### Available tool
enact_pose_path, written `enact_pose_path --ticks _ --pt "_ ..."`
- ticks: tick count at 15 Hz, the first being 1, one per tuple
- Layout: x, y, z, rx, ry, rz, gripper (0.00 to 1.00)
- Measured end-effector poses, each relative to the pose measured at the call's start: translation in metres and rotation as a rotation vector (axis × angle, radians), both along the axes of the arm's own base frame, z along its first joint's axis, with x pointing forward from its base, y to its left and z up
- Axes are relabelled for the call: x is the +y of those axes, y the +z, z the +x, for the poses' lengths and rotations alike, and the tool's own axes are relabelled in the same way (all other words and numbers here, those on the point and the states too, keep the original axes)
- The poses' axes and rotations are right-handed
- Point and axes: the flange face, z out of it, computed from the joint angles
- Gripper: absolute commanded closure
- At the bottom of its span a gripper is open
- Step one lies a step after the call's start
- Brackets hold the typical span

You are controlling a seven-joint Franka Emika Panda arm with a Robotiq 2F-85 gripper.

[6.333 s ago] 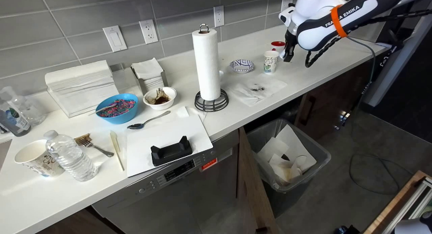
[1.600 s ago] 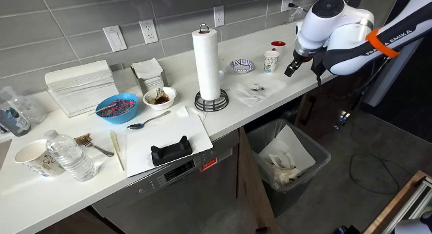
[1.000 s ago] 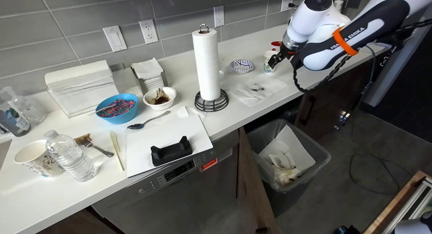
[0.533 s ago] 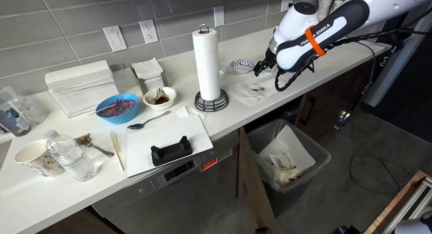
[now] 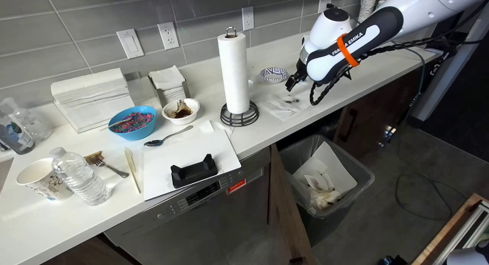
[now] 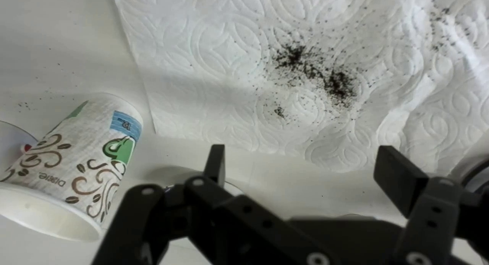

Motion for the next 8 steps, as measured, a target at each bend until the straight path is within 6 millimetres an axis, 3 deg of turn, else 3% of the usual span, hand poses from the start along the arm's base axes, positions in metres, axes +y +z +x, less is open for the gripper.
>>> enact_pose_path --ticks 8 --pt "0.002 -0.038 0.028 0.044 0.002 0.015 0.00"
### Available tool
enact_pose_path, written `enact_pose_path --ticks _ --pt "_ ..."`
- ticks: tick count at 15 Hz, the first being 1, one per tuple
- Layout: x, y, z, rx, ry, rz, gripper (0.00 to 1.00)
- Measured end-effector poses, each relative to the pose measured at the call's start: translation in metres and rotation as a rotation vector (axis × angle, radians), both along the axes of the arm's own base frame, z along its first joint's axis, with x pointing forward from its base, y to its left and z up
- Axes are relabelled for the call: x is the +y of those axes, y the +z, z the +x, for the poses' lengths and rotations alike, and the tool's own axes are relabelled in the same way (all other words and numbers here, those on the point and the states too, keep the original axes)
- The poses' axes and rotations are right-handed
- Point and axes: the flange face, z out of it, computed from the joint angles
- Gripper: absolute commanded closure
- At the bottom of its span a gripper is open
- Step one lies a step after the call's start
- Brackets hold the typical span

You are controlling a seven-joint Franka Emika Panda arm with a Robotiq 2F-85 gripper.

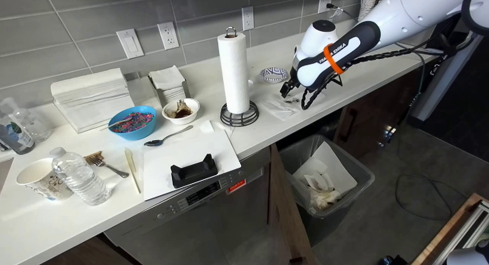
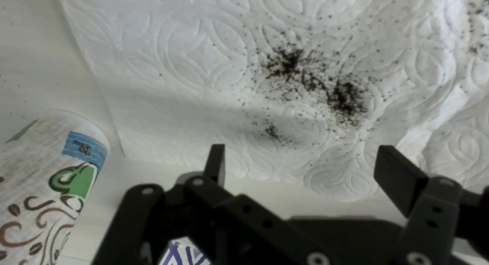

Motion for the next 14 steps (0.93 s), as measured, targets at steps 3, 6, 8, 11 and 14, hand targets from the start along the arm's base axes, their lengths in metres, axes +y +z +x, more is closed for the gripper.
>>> enact_pose_path --ticks 3,6,8,11,14 --pt "-0.005 -0.012 0.006 0.020 -0.008 -0.006 0.00" --pt "-0.006 -0.023 0.010 0.028 -0.009 -0.006 0.00" --pt "-0.005 -0.029 0.012 0.033 -0.012 -0.002 0.00" --pt "-0.005 -0.032 0.014 0.045 -0.015 0.001 0.00" --pt "-0.004 -0.034 0.013 0.067 -0.017 0.000 0.00"
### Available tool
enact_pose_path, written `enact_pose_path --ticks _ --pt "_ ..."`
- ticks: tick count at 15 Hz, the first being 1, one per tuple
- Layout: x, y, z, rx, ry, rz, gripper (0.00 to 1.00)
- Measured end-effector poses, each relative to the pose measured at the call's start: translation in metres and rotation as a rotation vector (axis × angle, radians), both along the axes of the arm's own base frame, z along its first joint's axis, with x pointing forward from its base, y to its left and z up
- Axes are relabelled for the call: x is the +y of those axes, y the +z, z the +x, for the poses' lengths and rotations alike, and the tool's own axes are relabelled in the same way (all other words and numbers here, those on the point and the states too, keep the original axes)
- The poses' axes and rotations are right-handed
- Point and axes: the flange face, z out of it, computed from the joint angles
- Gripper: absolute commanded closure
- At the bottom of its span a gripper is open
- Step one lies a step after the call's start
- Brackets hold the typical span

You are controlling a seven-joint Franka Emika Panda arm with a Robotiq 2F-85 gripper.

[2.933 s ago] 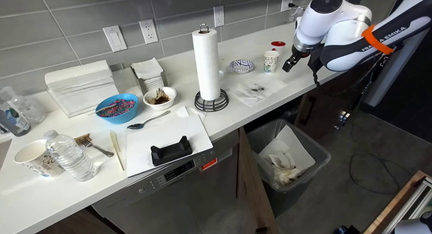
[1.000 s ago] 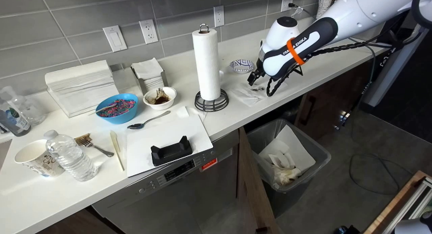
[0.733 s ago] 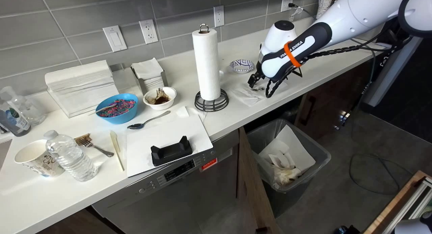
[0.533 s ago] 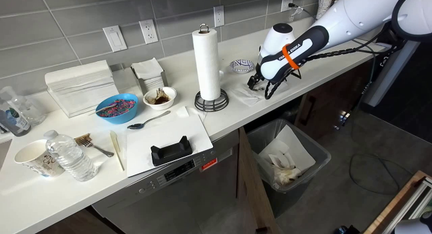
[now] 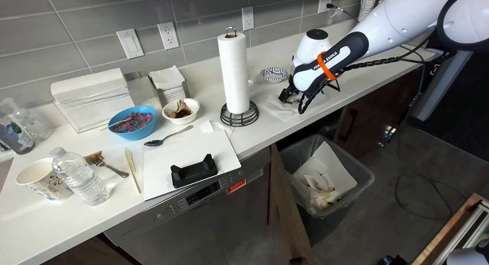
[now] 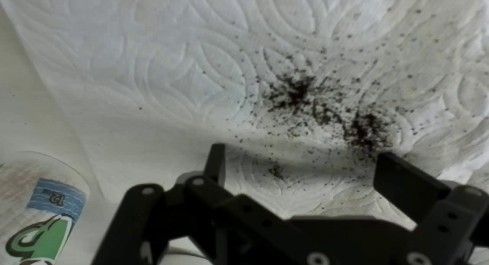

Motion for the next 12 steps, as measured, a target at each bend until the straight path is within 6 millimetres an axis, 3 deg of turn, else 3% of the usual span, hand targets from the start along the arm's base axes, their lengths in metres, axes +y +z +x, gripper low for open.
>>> enact_pose_path --ticks 7,12 --pt "-0.001 -0.006 -0.009 0.060 -0.014 0.005 0.00" --pt "-0.004 -0.010 -0.026 0.089 -0.038 0.008 0.00"
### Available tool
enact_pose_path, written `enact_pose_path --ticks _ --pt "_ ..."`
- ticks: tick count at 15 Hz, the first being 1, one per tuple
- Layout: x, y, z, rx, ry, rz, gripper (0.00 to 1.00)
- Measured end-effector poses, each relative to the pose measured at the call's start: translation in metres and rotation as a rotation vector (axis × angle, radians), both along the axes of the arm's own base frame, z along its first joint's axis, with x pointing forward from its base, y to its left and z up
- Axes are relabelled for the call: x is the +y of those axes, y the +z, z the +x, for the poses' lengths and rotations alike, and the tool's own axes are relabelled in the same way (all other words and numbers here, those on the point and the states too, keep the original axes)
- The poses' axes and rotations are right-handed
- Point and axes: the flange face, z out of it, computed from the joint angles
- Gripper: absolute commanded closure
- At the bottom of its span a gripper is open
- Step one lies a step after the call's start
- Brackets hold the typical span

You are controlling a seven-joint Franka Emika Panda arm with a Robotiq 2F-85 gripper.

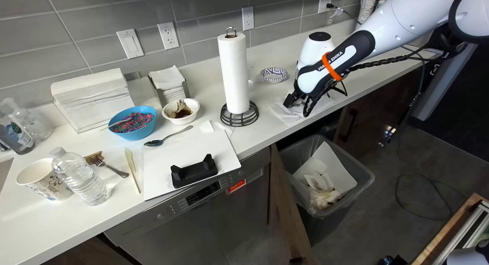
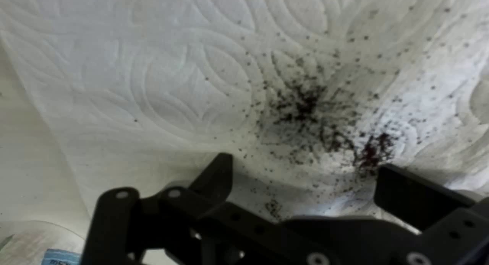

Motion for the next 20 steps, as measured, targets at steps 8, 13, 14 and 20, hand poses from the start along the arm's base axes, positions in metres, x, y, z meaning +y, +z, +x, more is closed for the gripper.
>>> enact_pose_path --ticks 8,13,14,20 --pt "0.005 -0.001 -0.044 0.061 -0.024 -0.008 0.00" --pt "0.006 0.000 -0.076 0.097 -0.053 -0.025 0.00" --pt "0.006 0.001 -0.083 0.103 -0.056 -0.031 0.00" --pt "0.004 -0.001 -0.121 0.148 -0.058 -0.064 0.00"
